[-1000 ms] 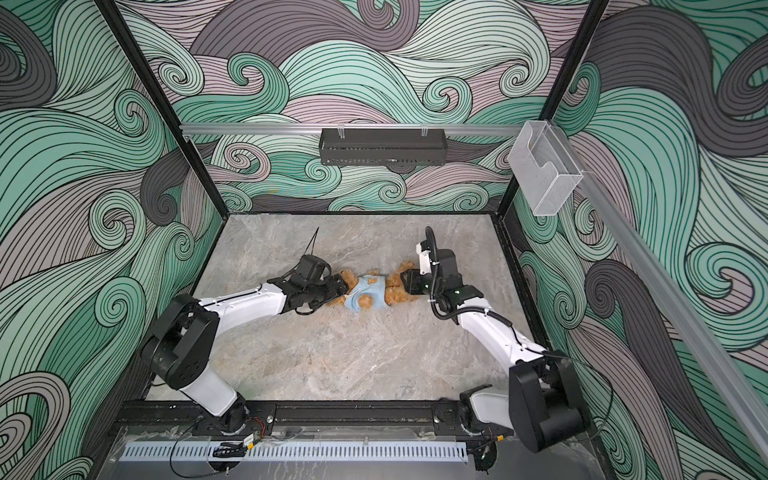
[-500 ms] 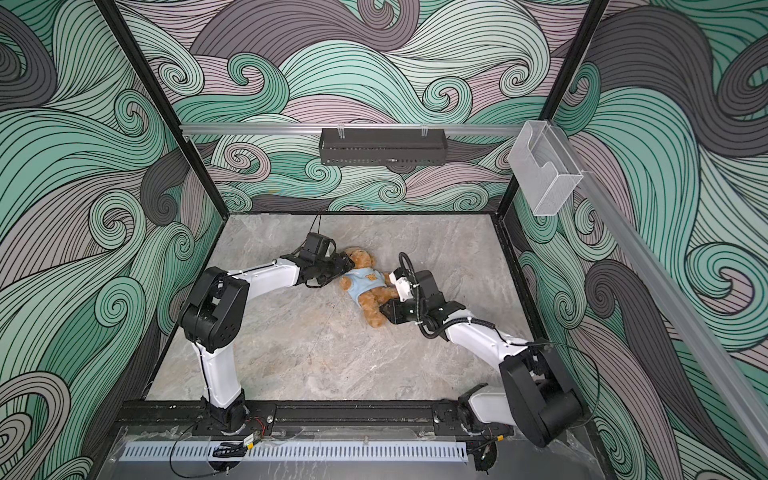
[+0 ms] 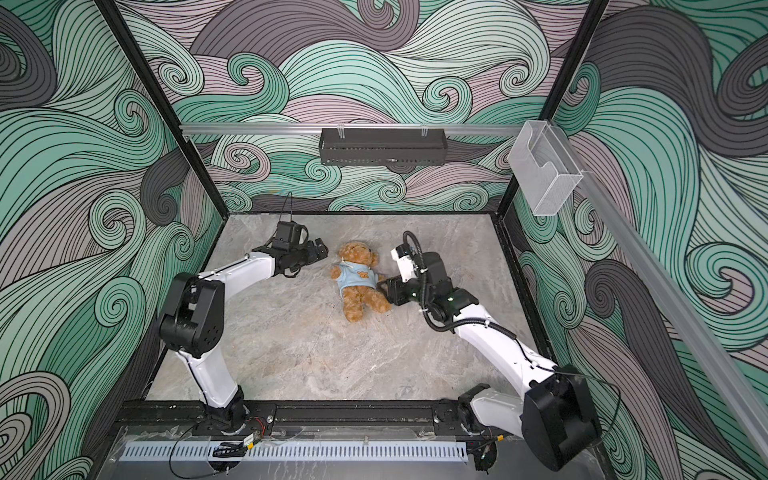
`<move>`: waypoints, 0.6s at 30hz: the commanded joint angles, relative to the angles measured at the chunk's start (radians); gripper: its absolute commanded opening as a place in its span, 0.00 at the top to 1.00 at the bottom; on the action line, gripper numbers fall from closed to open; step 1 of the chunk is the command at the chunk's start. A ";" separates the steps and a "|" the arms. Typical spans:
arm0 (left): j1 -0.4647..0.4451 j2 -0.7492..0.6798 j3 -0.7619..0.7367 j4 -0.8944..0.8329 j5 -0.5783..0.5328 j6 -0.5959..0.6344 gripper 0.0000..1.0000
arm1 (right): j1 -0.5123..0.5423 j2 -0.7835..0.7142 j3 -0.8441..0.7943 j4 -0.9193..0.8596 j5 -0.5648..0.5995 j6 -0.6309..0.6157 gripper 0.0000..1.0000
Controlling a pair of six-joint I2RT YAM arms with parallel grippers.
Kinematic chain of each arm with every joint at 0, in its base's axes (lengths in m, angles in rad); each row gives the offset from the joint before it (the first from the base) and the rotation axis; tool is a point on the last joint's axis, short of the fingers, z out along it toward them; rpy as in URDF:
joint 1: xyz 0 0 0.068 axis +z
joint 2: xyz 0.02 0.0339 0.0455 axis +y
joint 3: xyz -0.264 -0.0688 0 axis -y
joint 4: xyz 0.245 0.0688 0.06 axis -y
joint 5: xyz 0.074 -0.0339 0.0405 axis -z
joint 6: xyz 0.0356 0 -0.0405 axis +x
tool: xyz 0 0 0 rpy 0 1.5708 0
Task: Dress the teddy bear
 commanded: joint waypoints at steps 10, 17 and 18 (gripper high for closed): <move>0.028 -0.460 -0.495 0.338 -0.565 0.504 0.01 | -0.146 0.160 -0.086 0.231 0.667 -0.177 0.14; 0.092 -0.344 -0.519 0.427 -0.570 0.580 0.01 | -0.181 0.282 -0.223 0.582 0.617 -0.346 0.11; 0.108 -0.344 -0.536 0.452 -0.533 0.591 0.01 | -0.189 0.293 -0.244 0.629 0.599 -0.360 0.10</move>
